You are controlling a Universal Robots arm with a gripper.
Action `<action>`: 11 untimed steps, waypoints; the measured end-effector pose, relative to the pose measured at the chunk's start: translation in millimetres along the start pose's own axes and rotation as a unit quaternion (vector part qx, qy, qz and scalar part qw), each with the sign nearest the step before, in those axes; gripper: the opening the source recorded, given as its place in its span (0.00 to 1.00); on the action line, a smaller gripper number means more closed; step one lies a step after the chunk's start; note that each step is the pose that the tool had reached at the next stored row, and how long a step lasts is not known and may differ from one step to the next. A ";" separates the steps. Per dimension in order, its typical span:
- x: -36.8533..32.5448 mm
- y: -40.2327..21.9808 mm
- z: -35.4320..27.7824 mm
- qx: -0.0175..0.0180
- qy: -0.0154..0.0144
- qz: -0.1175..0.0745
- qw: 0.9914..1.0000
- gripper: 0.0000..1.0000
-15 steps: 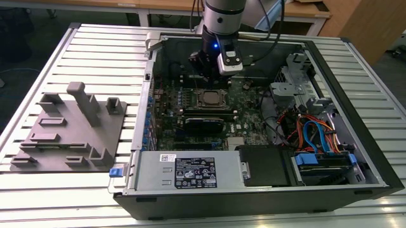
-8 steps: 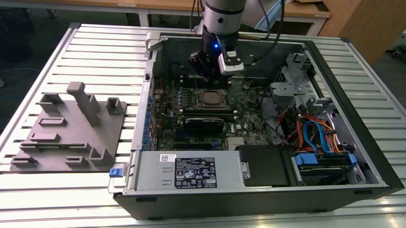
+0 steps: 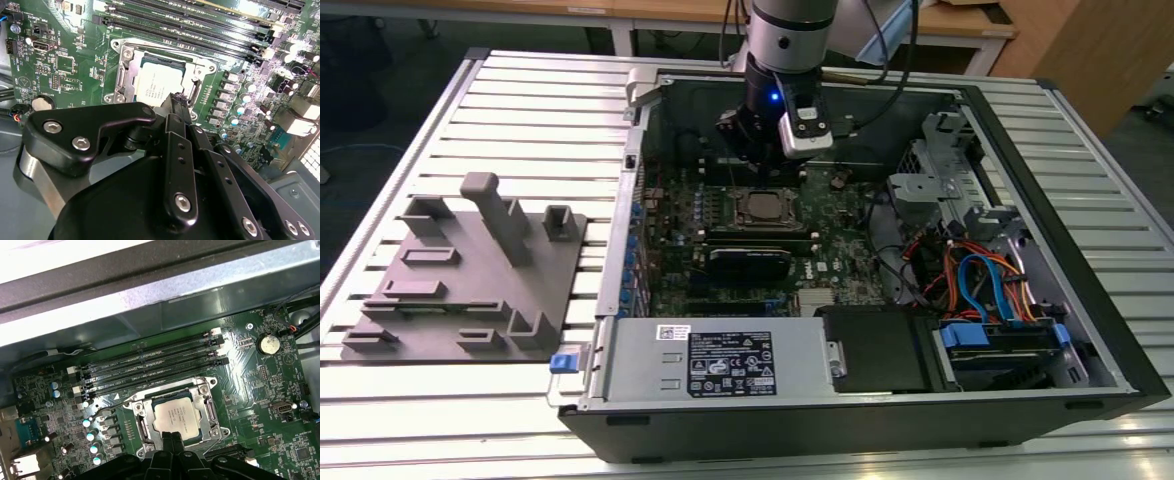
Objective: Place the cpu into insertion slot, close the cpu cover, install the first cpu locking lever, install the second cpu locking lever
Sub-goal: 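Install the first cpu locking lever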
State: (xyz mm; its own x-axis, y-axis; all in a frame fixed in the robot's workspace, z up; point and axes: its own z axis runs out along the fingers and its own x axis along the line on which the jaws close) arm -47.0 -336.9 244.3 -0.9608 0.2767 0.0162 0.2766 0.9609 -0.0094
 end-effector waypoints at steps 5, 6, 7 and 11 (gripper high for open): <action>0.0 0.0 0.0 0.000 0.000 -0.006 1.000 0.10; 0.0 0.0 0.1 0.000 0.000 -0.015 1.000 0.10; 0.0 0.0 0.1 0.000 0.000 -0.024 1.000 0.10; 0.2 -0.1 0.1 0.001 -0.001 -0.050 0.999 0.10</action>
State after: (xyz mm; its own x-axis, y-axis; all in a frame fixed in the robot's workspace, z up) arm -47.3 -336.9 244.2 -0.9836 0.1799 0.0159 0.1797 0.9837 -0.0094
